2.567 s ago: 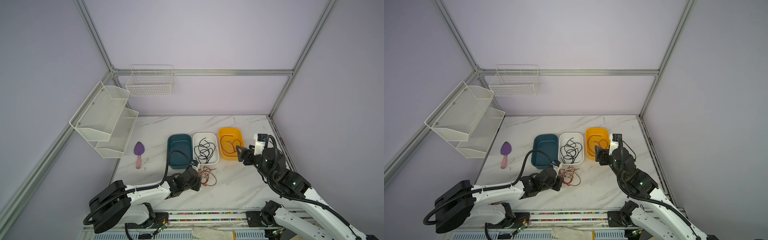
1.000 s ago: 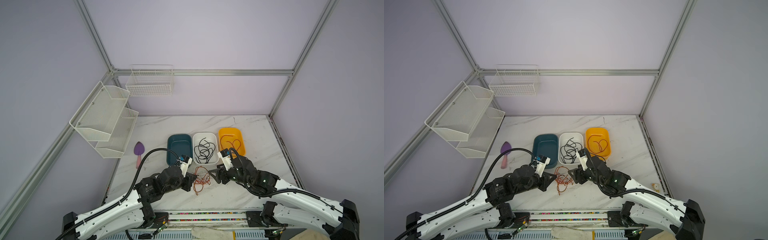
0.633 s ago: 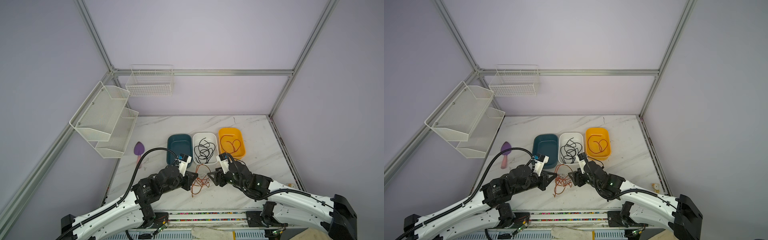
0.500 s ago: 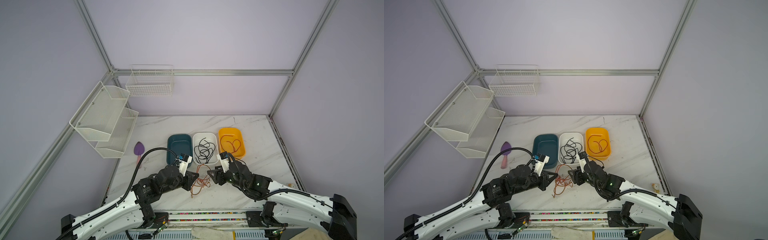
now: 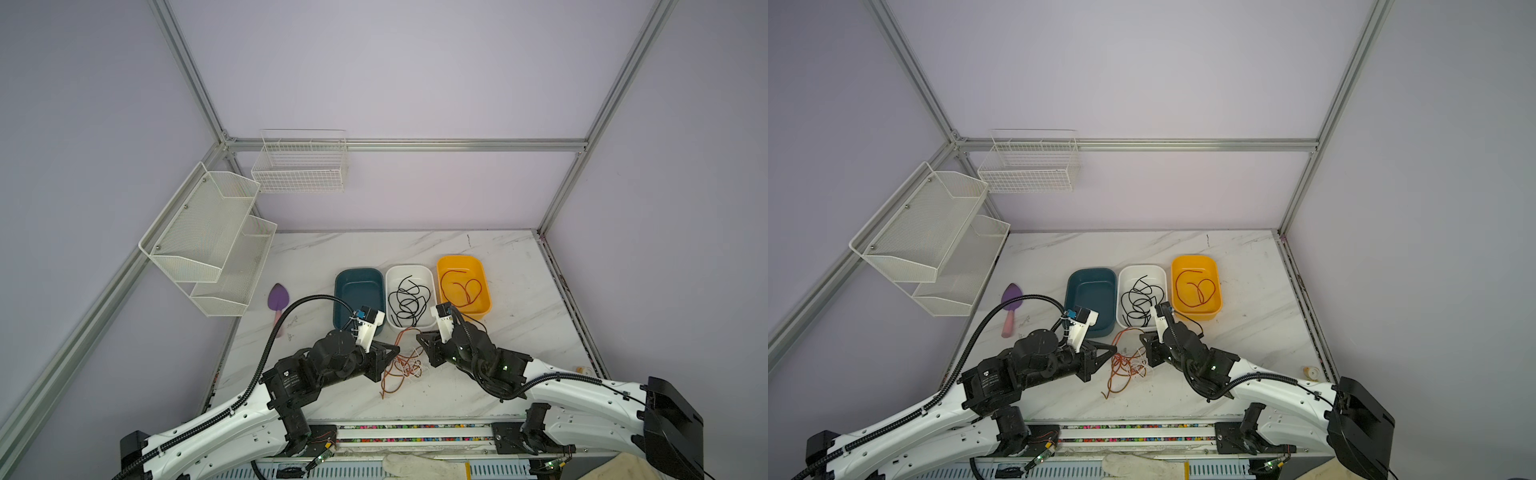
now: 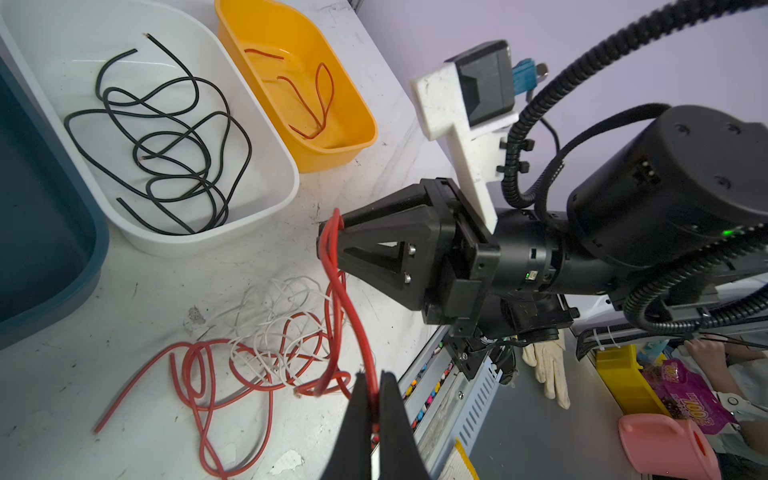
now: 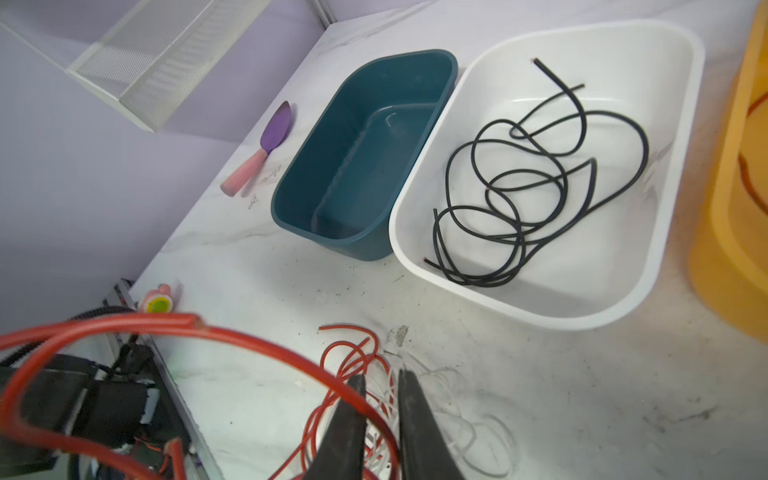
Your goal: Untangle the cables
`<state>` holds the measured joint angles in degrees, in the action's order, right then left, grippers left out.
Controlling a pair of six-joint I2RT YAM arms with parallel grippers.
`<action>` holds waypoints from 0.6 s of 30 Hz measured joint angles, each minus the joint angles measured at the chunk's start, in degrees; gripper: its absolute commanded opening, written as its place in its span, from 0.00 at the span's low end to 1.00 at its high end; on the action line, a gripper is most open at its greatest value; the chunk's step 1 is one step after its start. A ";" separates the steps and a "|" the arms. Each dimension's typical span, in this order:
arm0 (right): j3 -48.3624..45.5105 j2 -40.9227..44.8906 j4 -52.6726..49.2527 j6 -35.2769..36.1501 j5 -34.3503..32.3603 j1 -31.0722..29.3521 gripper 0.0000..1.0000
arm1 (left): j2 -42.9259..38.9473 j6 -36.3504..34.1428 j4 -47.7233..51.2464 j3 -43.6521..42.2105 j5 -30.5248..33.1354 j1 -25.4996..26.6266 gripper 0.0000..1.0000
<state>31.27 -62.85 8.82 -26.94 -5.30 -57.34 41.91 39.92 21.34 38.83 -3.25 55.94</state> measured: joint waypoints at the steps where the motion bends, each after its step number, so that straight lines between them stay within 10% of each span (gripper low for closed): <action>1: -0.13 0.13 -0.09 -0.24 -0.44 -0.13 0.05 | -0.31 0.00 0.00 0.00 0.00 0.00 0.00; 11: -0.17 1.77 -0.70 -5.05 -3.96 -1.62 0.01 | -5.09 -0.04 0.90 0.00 1.29 0.00 0.00; 18: 0.31 0.20 -5.73 -7.93 -9.86 -0.90 0.40 | -8.44 -0.04 0.90 0.00 1.46 0.00 0.00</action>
<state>31.57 -62.65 3.09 -34.87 -15.16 -58.24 33.47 39.88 22.24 38.83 -1.78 55.94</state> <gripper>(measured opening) 0.309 0.048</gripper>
